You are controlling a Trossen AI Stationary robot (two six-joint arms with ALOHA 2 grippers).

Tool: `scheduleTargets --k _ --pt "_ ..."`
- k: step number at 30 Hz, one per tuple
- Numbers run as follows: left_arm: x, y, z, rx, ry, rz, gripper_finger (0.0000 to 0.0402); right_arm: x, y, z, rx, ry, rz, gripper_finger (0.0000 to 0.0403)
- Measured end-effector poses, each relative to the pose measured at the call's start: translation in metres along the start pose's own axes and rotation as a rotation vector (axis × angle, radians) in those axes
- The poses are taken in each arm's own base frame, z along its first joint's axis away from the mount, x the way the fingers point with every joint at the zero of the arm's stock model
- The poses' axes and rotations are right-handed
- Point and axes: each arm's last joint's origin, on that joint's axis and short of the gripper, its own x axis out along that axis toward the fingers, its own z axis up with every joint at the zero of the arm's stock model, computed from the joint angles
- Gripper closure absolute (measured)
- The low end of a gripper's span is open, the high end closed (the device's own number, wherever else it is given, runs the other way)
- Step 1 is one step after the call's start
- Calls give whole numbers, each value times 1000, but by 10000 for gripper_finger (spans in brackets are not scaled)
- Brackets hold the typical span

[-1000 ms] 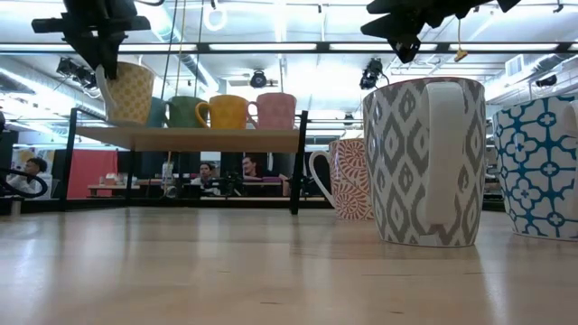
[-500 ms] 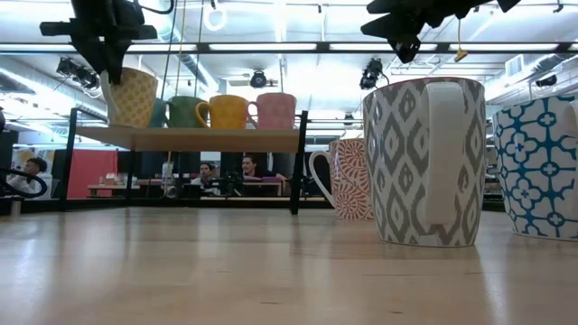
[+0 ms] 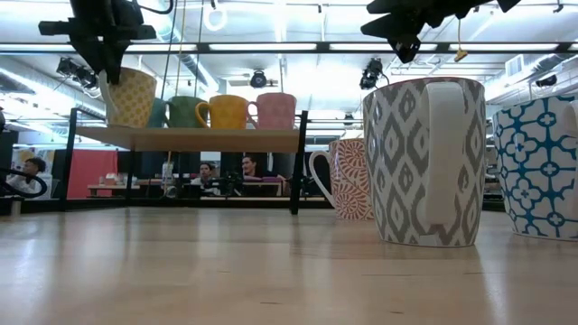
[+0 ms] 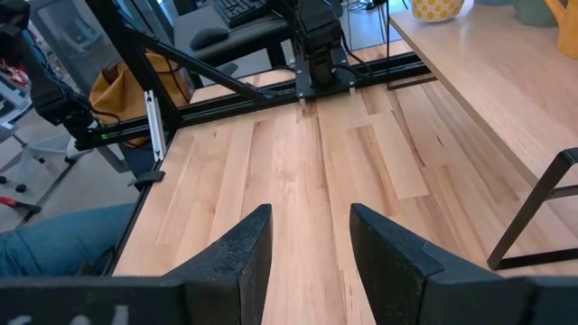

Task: Place coffee mugs
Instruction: Put the yellow patterned mug on the shelf, then put the orange patterned mug on the shelf

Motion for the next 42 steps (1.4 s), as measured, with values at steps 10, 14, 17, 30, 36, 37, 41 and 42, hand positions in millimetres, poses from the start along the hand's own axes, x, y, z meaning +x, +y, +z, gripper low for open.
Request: scheduleTargets --k 10,14,17,30,36,37,41,42 --pt "0 1 0 1 -3 6 274 0 0 0 0 0 0 247" --pt "0 1 0 2 -3 7 252 0 0 0 0 0 0 247" --pt "0 1 0 13 -12 14 239 0 0 0 0 0 0 247" --pt "-6 7 -3 85 -3 -37 228 0 0 0 0 0 0 247" --pt "-16 16 -9 100 -35 -109 228 0 0 0 17 -4 -17 247" --pt "-19 18 -11 106 -43 -127 228 0 -1 0 32 -7 -28 247" --pt "-29 21 -18 101 -62 -238 228 0 -2 1 74 -21 -77 247" --pt "-32 21 -20 100 -70 -276 228 0 -3 1 81 -24 -87 247"
